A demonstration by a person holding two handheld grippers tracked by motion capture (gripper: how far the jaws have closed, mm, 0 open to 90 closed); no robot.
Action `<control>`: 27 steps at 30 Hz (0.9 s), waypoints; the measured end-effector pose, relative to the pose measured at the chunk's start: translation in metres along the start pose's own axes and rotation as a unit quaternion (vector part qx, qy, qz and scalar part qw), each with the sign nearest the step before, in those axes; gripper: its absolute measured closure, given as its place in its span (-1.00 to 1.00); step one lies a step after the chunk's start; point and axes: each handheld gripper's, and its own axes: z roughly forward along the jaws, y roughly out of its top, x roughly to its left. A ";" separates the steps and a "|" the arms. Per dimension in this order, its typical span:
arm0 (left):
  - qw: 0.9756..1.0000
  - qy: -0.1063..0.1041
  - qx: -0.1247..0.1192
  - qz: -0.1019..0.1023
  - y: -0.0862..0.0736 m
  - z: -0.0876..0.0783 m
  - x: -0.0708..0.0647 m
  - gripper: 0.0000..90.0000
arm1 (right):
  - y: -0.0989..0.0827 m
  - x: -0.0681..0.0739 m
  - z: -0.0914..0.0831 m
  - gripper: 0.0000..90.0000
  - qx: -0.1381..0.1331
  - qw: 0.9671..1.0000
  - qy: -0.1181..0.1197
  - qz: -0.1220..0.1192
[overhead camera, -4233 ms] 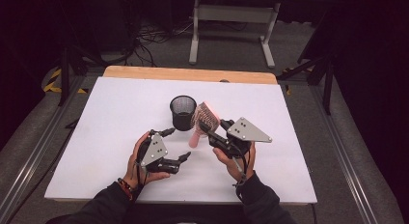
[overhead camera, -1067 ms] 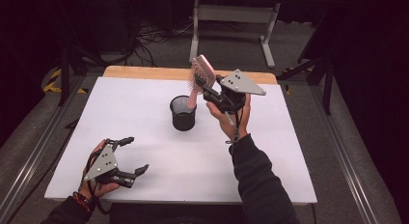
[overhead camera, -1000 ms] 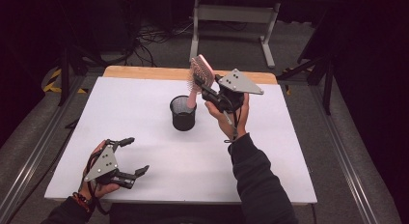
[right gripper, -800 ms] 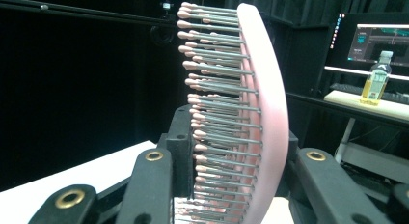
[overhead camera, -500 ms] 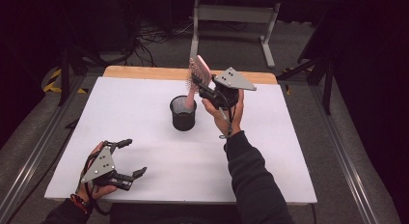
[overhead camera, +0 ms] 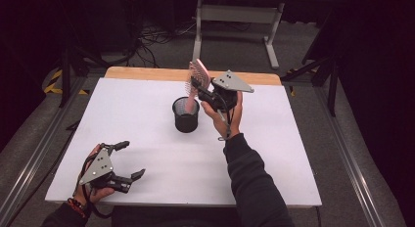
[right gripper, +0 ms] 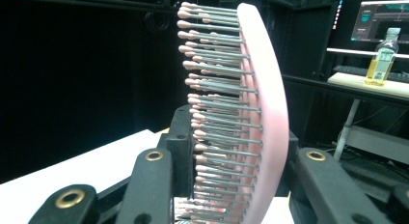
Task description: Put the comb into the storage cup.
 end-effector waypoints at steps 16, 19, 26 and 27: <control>1.000 0.007 0.004 -0.007 -0.003 -0.003 0.005 -0.92 | -0.029 0.004 0.013 0.42 0.027 0.999 0.002 0.020; 1.000 0.005 0.000 -0.011 -0.003 -0.004 0.005 -0.92 | -0.037 0.006 0.015 0.42 0.033 0.999 0.005 0.025; 1.000 0.006 -0.003 -0.012 -0.003 -0.003 0.006 -0.92 | -0.043 0.005 0.018 0.42 0.036 0.999 0.006 0.037; 1.000 0.005 -0.003 -0.012 -0.003 -0.003 0.006 -0.92 | -0.043 0.005 0.018 0.42 0.037 0.999 0.005 0.037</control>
